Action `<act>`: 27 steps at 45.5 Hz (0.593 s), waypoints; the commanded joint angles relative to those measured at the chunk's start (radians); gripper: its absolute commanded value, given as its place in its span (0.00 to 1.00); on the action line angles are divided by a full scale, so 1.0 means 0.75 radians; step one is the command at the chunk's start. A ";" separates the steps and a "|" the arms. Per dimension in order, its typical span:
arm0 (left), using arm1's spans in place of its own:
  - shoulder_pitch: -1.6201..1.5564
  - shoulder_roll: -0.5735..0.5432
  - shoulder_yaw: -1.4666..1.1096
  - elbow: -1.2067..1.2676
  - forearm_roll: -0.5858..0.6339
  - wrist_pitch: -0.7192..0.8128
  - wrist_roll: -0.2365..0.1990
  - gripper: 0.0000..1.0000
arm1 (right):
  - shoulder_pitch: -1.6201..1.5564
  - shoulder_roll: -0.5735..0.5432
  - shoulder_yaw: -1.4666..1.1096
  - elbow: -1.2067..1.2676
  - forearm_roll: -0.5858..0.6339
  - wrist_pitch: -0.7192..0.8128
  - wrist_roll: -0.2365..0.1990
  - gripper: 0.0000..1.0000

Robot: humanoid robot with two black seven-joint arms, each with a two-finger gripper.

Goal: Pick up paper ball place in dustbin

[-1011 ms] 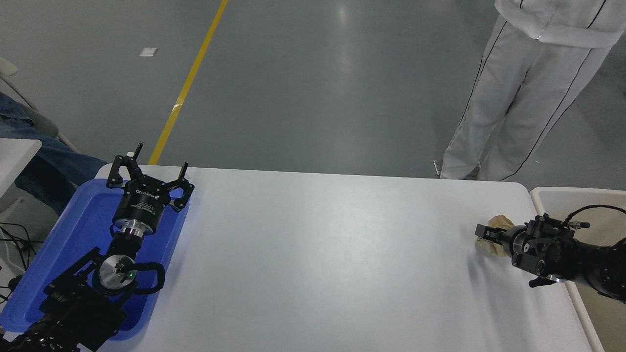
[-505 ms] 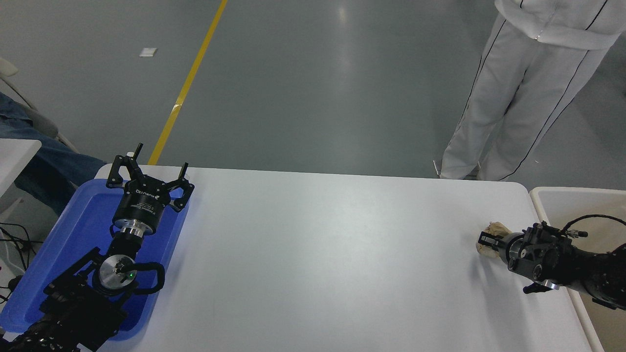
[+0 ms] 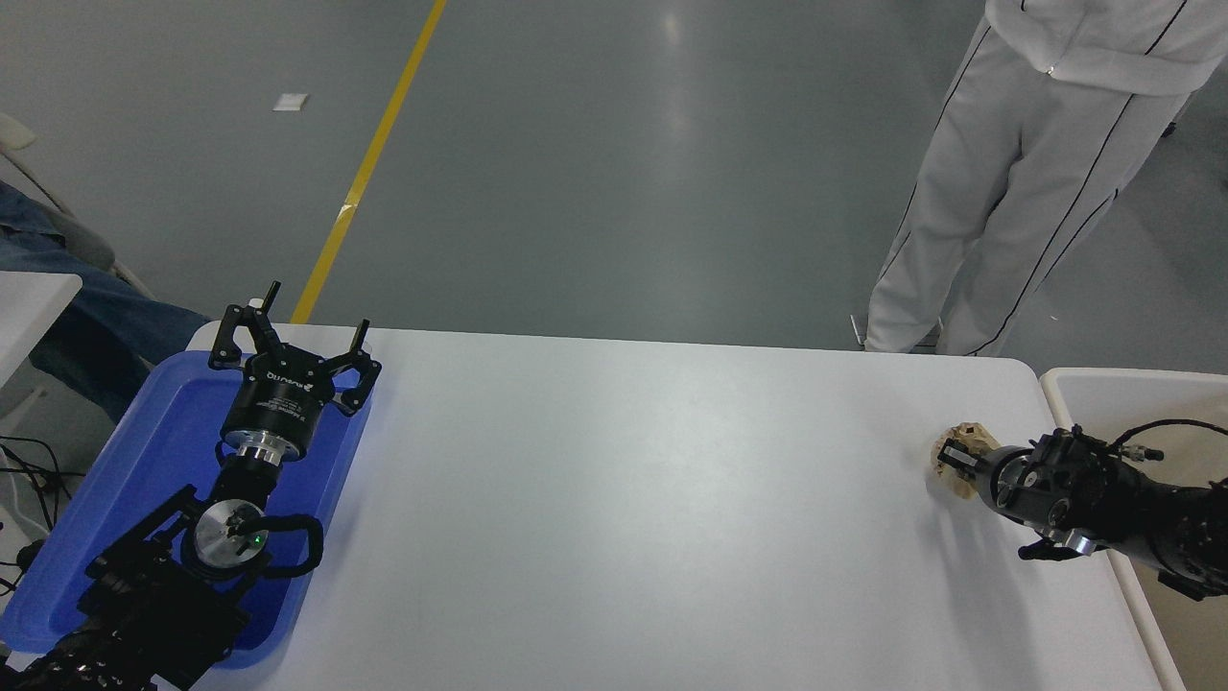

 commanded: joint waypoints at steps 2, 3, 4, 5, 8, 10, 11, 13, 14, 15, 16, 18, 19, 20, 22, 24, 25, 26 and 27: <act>0.000 0.000 0.000 0.000 0.000 0.000 0.000 1.00 | 0.160 -0.093 -0.127 0.208 -0.011 0.005 -0.002 0.00; 0.000 0.000 0.000 0.000 0.000 0.000 0.000 1.00 | 0.184 -0.097 -0.154 0.241 -0.013 0.003 -0.002 0.00; 0.000 0.000 0.000 0.000 0.000 0.000 0.000 1.00 | 0.209 -0.103 -0.178 0.272 -0.013 0.003 -0.002 0.00; 0.000 0.000 0.000 0.000 0.000 0.000 0.000 1.00 | 0.236 -0.109 -0.199 0.304 -0.011 0.005 -0.002 0.00; 0.000 0.000 0.000 0.000 0.000 0.000 0.000 1.00 | 0.321 -0.128 -0.266 0.429 -0.013 0.005 -0.002 0.00; 0.000 0.000 0.000 0.000 0.000 0.000 0.000 1.00 | 0.389 -0.136 -0.313 0.511 -0.013 0.005 -0.002 0.00; 0.000 0.000 0.000 0.000 0.000 0.000 0.000 1.00 | 0.418 -0.140 -0.334 0.552 -0.015 0.005 0.000 0.00; 0.000 0.000 0.000 0.000 0.000 0.000 0.000 1.00 | 0.469 -0.152 -0.367 0.617 -0.029 0.005 0.000 0.00; 0.000 0.000 0.000 0.000 0.000 0.000 0.000 1.00 | 0.489 -0.156 -0.377 0.646 -0.041 0.005 0.000 0.00; 0.000 0.000 0.000 0.000 0.000 0.000 0.000 1.00 | 0.510 -0.160 -0.381 0.673 -0.055 0.005 0.000 0.00; 0.000 0.000 0.000 0.000 0.000 0.000 0.000 1.00 | 0.528 -0.166 -0.385 0.697 -0.072 0.005 0.000 0.00; 0.000 0.000 0.002 0.000 0.000 0.000 0.000 1.00 | 0.565 -0.185 -0.387 0.754 -0.113 0.009 0.000 0.00; 0.000 0.000 0.000 0.000 0.000 0.000 0.002 1.00 | 0.583 -0.199 -0.389 0.785 -0.131 0.015 0.000 0.00; 0.000 0.000 0.000 0.000 0.000 0.000 0.000 1.00 | 0.604 -0.213 -0.391 0.814 -0.147 0.025 0.000 0.00; 0.000 0.000 0.002 0.000 0.000 0.000 0.000 1.00 | 0.651 -0.242 -0.393 0.867 -0.180 0.056 0.000 0.00; 0.000 0.000 0.000 0.000 0.000 0.000 0.002 1.00 | 0.700 -0.262 -0.400 0.918 -0.207 0.101 0.000 0.00; 0.000 0.000 0.000 0.000 0.000 0.000 0.002 1.00 | 0.730 -0.273 -0.408 0.941 -0.215 0.128 0.000 0.00; 0.000 0.000 0.002 0.000 0.002 0.000 0.002 1.00 | 0.759 -0.283 -0.416 0.961 -0.217 0.158 0.000 0.00; 0.000 0.000 0.000 0.000 0.000 0.000 0.002 1.00 | 0.790 -0.291 -0.422 0.979 -0.217 0.189 0.000 0.00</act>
